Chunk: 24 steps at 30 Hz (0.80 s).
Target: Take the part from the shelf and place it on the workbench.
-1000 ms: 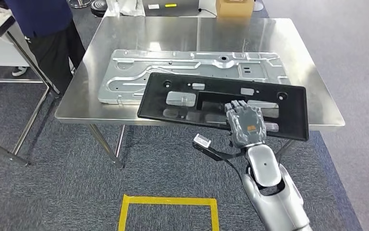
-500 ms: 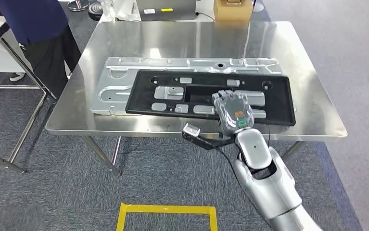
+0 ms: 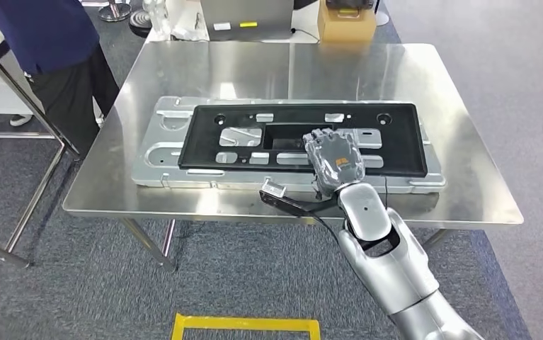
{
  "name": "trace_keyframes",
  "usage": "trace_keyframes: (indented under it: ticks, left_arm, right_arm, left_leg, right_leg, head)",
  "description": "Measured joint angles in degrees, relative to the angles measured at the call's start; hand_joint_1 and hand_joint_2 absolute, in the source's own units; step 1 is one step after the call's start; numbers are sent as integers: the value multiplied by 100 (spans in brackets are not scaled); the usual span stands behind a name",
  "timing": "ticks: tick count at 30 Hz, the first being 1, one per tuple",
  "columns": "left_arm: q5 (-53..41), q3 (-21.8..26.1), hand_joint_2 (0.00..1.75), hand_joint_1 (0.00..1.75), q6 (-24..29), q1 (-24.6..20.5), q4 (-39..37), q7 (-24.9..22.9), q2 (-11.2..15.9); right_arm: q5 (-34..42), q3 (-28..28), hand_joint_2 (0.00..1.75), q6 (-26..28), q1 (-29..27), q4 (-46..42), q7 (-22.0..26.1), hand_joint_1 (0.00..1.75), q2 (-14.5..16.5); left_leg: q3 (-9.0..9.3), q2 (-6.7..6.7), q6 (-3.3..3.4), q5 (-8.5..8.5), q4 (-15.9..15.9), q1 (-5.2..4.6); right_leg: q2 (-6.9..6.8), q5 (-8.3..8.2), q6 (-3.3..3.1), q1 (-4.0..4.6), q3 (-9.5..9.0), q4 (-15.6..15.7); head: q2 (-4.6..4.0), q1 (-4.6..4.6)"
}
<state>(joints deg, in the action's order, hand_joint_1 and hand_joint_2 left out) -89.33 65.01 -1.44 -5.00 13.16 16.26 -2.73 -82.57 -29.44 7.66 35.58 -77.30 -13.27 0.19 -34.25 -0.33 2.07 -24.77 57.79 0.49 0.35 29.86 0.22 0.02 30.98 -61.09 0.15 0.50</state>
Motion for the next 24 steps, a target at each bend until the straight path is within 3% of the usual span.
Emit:
trace_keyframes:
  ticks: [2,4,5,6,8,10,12,15,17,19,20,21,22,24]
  left_arm:
    - [9,-1,0,0,0,-14,0,3,-1]
    - [22,-1,0,0,0,-14,0,6,1]
    - [27,-1,0,0,0,-7,0,9,1]
    - [31,-1,0,0,0,2,0,11,2]
    - [33,-1,0,0,0,13,-1,19,1]
    - [33,-1,0,0,0,3,-6,23,-7]
    - [34,-1,0,0,-1,-12,-11,25,-14]
    - [38,-1,0,0,1,-9,-13,27,-7]
    - [41,-1,0,0,2,-22,-13,28,-3]
    - [42,-1,0,0,5,-20,-13,28,1]
    - [42,-1,0,0,6,-10,-13,28,3]
    - [42,-1,0,0,7,0,-13,28,5]
    - [42,-1,0,0,7,7,-13,28,7]
    - [42,-1,0,0,7,11,-14,28,10]
  right_arm:
    - [34,10,175,-22,14,13,-9,175,-31]
    - [81,27,175,-44,-15,40,-14,175,-74]
    - [100,36,175,-53,-41,62,-15,175,-102]
    - [110,43,175,-57,-62,82,-15,175,-127]
    - [115,60,175,-59,-79,108,-15,175,-167]
    - [117,72,175,-58,-73,119,-15,175,-187]
    - [119,79,175,-60,-71,127,-14,175,-200]
    - [120,89,175,-60,-70,127,-13,175,-215]
    - [120,91,175,-59,-57,127,-13,175,-215]
    - [120,91,175,-60,-67,133,-12,175,-217]
    - [120,91,175,-61,-83,137,-11,175,-219]
    - [120,91,175,-62,-97,140,-10,175,-220]
    - [120,91,175,-62,-107,142,-9,175,-220]
    - [120,91,175,-61,-108,143,-9,175,-220]
  left_leg:
    - [73,-1,45,-32,-22,7]
    - [125,-5,65,-93,-21,5]
    - [166,-9,64,-132,-20,4]
    - [218,-13,59,-174,-18,3]
    - [341,-17,35,-271,-20,0]
    - [428,-14,-18,-361,-26,-4]
    - [480,-10,-94,-391,-16,-6]
    - [496,-2,-191,-442,136,-7]
    - [237,3,-247,-653,636,12]
    - [-227,3,-296,-933,1339,26]
    - [-410,3,-308,-992,1539,29]
    - [-507,4,-307,-931,1543,31]
    - [-505,5,-305,-732,1339,34]
    - [-342,9,-288,-159,608,34]
  right_leg:
    - [-5,243,48,-22,318,-554]
    - [-7,461,96,-41,780,-1189]
    - [-8,439,106,-48,935,-1313]
    - [-8,294,105,-52,990,-1233]
    - [-14,-263,54,-45,830,-537]
    - [-25,-564,-18,3,643,77]
    - [-24,-551,-87,45,585,234]
    - [-9,-548,-184,4,427,322]
    - [-12,-498,-233,-20,316,355]
    - [-10,-418,-255,-21,240,356]
    - [-6,-373,-252,-22,194,355]
    - [-1,-324,-244,-24,138,353]
    - [3,-271,-230,-28,70,351]
    - [4,-151,-188,-30,-83,343]
  head:
    - [0,2]
    - [0,2]
    - [0,2]
    - [0,2]
    - [0,2]
    - [0,1]
    - [0,1]
    - [0,1]
    - [0,-2]
    - [0,-4]
    - [0,-4]
    - [0,-4]
    - [0,-4]
    - [0,-3]
